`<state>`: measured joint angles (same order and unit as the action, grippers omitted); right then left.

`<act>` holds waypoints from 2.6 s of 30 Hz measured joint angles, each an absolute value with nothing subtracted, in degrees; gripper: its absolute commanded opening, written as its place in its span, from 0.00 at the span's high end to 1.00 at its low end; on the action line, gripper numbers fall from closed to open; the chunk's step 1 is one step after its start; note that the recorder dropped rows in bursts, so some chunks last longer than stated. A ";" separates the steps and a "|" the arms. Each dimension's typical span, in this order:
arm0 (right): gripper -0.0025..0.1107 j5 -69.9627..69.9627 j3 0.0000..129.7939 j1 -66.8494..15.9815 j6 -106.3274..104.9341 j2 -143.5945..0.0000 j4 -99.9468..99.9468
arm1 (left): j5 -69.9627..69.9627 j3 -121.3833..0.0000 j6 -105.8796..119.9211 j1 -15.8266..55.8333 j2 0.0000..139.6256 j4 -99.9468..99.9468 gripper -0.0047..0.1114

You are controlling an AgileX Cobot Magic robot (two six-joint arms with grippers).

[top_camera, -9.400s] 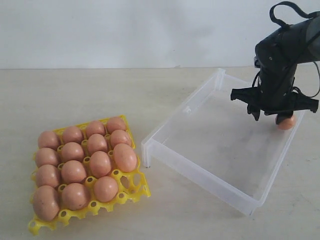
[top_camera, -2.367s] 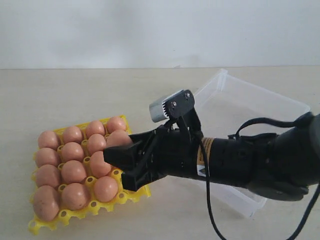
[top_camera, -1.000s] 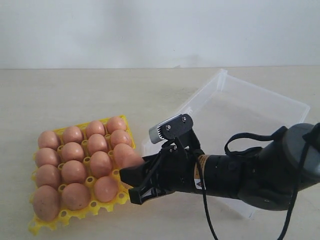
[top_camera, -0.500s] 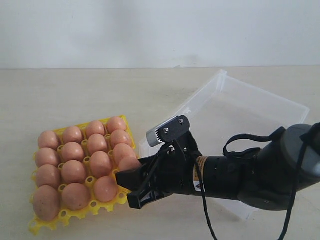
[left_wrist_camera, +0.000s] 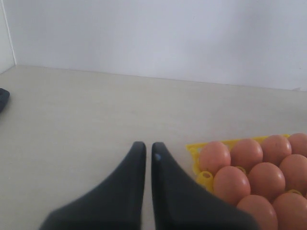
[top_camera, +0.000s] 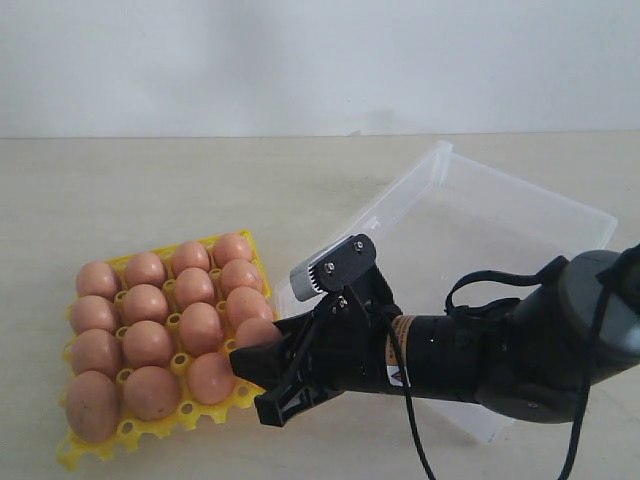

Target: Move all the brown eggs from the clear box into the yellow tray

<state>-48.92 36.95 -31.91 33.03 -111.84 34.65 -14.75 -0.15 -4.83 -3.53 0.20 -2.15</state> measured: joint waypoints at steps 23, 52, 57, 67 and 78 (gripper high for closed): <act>0.46 -48.80 36.95 -31.91 32.64 -111.84 34.70 | -14.75 -0.15 -4.83 -3.53 0.20 -2.15 0.92; 0.98 -37.30 36.85 -31.91 -6.25 -88.16 8.95 | -14.75 -0.15 -4.83 -3.53 0.20 -2.15 0.92; 0.98 -39.90 36.85 -31.91 -55.92 -82.24 -28.77 | -14.75 -0.15 -4.83 -3.53 0.20 -2.15 0.92; 0.98 -49.96 36.85 -19.36 -57.79 -68.76 -66.52 | -14.75 -0.15 -4.83 -3.53 0.20 -2.15 0.92; 0.98 -6.57 36.85 -7.47 -18.18 -51.19 -21.04 | -14.75 -0.15 -4.83 -3.53 0.20 -2.15 0.92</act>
<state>-6.57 36.85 -7.47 -18.18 -51.19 -21.04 -14.75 -0.15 -4.83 -3.53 0.20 -2.15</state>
